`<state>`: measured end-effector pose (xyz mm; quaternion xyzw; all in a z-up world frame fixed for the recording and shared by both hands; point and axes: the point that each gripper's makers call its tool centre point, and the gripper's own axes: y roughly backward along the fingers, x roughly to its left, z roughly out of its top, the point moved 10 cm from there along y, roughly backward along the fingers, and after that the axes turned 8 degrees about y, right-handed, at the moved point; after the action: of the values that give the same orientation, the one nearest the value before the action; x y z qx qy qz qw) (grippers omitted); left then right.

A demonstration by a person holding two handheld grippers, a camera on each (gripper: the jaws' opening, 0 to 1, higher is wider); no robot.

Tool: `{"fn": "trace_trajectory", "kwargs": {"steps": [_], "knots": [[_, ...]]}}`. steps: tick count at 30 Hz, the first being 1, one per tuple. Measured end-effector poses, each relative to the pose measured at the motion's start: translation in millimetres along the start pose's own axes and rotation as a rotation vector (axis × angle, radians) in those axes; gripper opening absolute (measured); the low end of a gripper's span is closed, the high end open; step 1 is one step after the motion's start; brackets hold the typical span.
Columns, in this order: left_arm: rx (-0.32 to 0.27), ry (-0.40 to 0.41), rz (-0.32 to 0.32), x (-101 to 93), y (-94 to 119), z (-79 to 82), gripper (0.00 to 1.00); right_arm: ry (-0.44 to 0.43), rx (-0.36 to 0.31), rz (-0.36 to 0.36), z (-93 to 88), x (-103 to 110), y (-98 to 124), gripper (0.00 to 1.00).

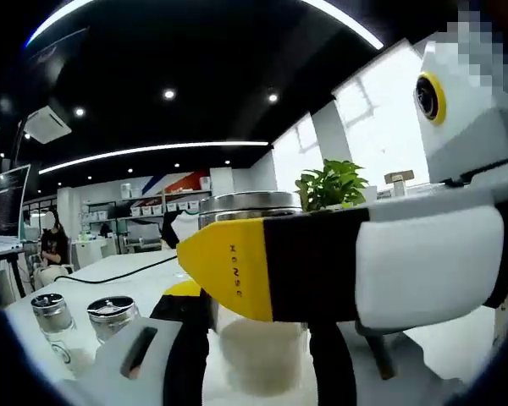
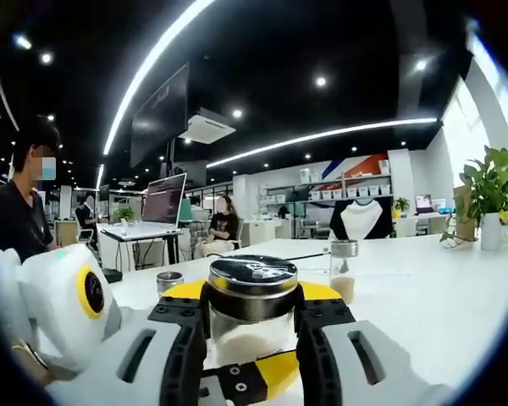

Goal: Rotate the seasoning bottle until the label or dispensing opening points toward the visible target arrow and the bottle remains upright within the marked orientation range

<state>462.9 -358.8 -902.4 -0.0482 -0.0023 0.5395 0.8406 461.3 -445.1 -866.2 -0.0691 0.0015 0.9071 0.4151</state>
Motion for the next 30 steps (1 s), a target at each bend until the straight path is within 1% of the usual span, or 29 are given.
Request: {"fn": "trace_trajectory", "kwargs": {"steps": [2, 4, 5, 6, 8, 10, 12, 14, 15, 17, 18, 19, 23, 26, 30], "knots": [[0.011, 0.04, -0.029, 0.8, 1, 0.4, 0.46, 0.006, -0.001, 0.004, 0.2, 0, 1, 0.37], [0.004, 0.069, -0.07, 2.2, 1, 1.4, 0.46, 0.003, -0.006, 0.012, 2.3, -3, 4, 0.37], [-0.001, 0.07, -0.084, 3.2, 1, 2.5, 0.46, 0.001, -0.006, 0.017, 4.0, -4, 5, 0.37], [0.003, 0.076, -0.114, 4.0, 1, 3.9, 0.46, -0.006, -0.009, 0.019, 4.6, -5, 6, 0.37], [-0.008, 0.077, -0.135, 5.2, 0, 5.2, 0.46, -0.011, -0.022, 0.025, 5.5, -7, 7, 0.37], [-0.01, 0.084, -0.174, 7.2, 0, 7.2, 0.46, -0.006, -0.026, 0.037, 7.6, -9, 7, 0.37], [-0.02, 0.088, -0.19, 8.4, 1, 8.8, 0.46, 0.007, -0.033, 0.059, 10.1, -9, 8, 0.37], [-0.031, 0.095, -0.222, 9.1, 3, 12.0, 0.46, 0.008, -0.036, 0.081, 13.9, -11, 9, 0.37], [-0.033, 0.101, -0.239, 10.4, 4, 13.7, 0.46, 0.037, -0.036, 0.141, 16.2, -12, 9, 0.37], [-0.021, 0.095, -0.273, 11.0, 5, 16.8, 0.45, -0.005, -0.03, 0.146, 18.1, -16, 9, 0.38], [-0.026, 0.089, -0.275, 11.1, 6, 17.8, 0.45, 0.0, -0.034, 0.166, 18.9, -17, 9, 0.38], [-0.032, 0.067, -0.287, 10.5, 6, 19.4, 0.45, -0.006, -0.039, 0.17, 20.0, -19, 10, 0.38], [-0.04, 0.079, -0.294, 11.7, 8, 20.7, 0.45, 0.004, -0.046, 0.21, 21.6, -19, 8, 0.39], [-0.043, 0.084, -0.295, 12.0, 9, 20.4, 0.45, -0.017, -0.051, 0.223, 19.5, -20, 7, 0.39], [-0.038, 0.074, -0.294, 12.9, 10, 19.8, 0.45, -0.053, -0.029, 0.242, 15.2, -24, 6, 0.4]]}}
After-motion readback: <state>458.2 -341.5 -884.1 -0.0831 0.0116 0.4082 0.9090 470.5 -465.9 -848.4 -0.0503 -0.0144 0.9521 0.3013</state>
